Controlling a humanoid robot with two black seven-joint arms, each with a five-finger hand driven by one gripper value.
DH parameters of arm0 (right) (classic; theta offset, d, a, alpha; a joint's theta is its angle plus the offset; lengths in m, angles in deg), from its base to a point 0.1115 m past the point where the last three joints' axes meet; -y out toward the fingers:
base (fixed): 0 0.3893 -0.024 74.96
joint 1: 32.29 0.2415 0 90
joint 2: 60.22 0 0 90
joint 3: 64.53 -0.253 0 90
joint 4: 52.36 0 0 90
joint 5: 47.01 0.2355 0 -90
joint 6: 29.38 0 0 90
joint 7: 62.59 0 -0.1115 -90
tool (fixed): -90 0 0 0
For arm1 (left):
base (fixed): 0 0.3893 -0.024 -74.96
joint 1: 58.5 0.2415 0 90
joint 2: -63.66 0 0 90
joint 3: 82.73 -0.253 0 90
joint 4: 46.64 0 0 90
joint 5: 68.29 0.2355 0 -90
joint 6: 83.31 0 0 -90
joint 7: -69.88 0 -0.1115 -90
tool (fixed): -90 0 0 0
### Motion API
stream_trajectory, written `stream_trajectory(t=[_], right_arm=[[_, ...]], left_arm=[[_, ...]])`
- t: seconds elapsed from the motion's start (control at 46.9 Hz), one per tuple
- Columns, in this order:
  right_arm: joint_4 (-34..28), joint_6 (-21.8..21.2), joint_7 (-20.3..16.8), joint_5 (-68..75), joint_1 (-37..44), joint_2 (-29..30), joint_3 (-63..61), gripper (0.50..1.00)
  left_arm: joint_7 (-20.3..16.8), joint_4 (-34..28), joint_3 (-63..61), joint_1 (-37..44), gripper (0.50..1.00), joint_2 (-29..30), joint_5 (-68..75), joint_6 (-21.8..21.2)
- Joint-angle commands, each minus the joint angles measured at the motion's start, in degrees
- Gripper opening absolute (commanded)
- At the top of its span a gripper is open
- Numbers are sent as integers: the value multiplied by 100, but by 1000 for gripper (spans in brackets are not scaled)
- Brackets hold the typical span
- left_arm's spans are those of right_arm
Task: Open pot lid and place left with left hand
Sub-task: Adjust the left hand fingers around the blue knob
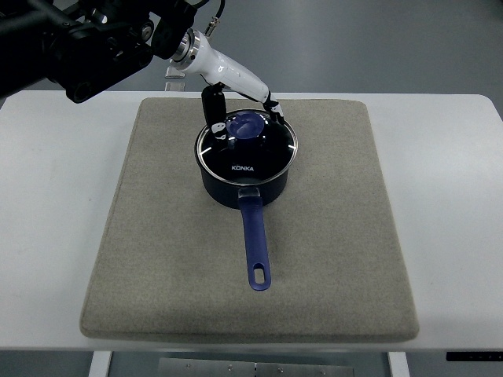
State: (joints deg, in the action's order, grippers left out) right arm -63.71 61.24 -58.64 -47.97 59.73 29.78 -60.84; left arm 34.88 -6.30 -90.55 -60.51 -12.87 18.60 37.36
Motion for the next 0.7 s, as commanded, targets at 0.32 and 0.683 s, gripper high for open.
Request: stream_trajectory(t=[0.32, 0.683], right_arm=[[1, -1, 0, 0, 0, 0, 0, 917], [1, -1, 0, 0, 0, 0, 0, 917]], left_arm=[[0, 45, -10, -1, 898, -64, 293, -44], [0, 185, -1, -125, 782, -46, 293, -246]])
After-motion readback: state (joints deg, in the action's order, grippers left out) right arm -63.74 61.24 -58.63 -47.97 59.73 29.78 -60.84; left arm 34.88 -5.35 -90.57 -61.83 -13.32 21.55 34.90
